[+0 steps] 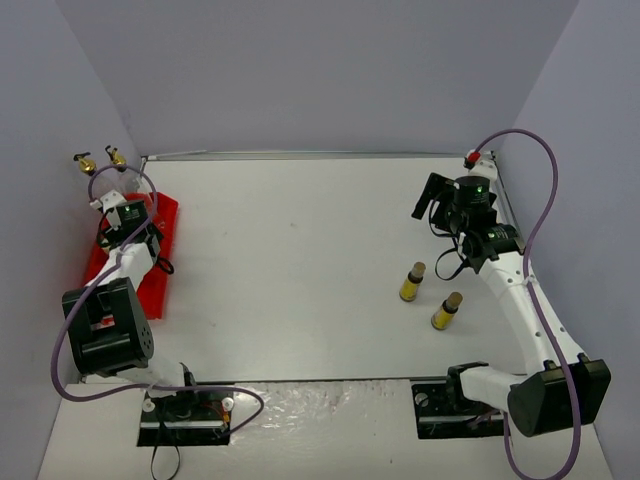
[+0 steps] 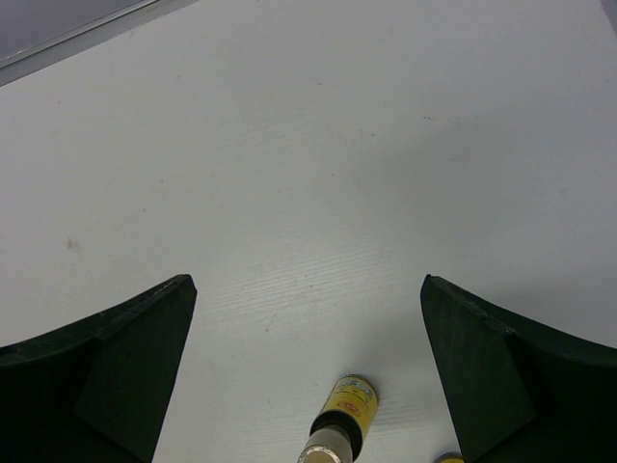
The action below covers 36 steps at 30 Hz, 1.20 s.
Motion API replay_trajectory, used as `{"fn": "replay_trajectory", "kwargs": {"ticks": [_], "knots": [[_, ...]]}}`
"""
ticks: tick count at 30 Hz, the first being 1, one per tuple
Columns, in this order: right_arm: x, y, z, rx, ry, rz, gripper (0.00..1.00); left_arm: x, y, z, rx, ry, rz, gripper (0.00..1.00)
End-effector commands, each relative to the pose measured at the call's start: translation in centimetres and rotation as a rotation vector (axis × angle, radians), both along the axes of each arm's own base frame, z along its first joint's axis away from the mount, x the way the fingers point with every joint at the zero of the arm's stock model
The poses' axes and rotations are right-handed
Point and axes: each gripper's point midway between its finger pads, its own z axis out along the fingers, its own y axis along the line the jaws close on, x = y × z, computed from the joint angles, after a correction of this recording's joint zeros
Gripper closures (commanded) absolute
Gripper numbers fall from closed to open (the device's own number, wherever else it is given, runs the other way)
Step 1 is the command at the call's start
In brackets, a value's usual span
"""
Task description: Organize the condiment bottles
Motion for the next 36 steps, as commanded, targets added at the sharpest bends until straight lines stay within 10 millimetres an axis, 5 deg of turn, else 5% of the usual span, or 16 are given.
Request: {"fn": "replay_trajectory", "kwargs": {"ticks": [1, 5, 7, 13, 22, 27, 31, 36], "knots": [[0.7, -0.1, 1.8, 0.006, -0.078, 0.004, 0.0, 2.0, 0.4, 1.9, -0.016, -0.113, -0.001, 1.0], [0.6, -0.1, 1.9, 0.009, -0.081, 0.008, 0.0, 2.0, 0.1, 1.3, -0.038, -0.107, -0.002, 0.75], [0.5, 0.0, 2.0, 0.012, -0.082, 0.009, 0.0, 1.9, -0.1, 1.5, -0.043, -0.115, -0.005, 0.54], [0.6, 0.2, 1.8, 0.018, -0.077, 0.015, 0.0, 1.3, -0.2, 3.0, -0.04, -0.145, 0.003, 0.29], [0.5, 0.4, 2.0, 0.031, -0.081, 0.021, 0.0, -0.5, -1.7, 8.2, -0.014, -0.139, -0.001, 0.24], [0.6, 0.3, 2.0, 0.029, -0.081, 0.017, 0.0, -3.3, -3.8, 11.6, 0.005, -0.114, 0.009, 0.24], [0.7, 0.0, 2.0, 0.035, -0.079, -0.006, 0.0, -5.2, -8.4, 14.2, 0.033, -0.134, -0.095, 0.24], [0.9, -0.8, 2.0, 0.036, -0.073, -0.06, 0.0, -3.2, -20.3, 15.1, -0.019, -0.182, -0.507, 0.24]]}}
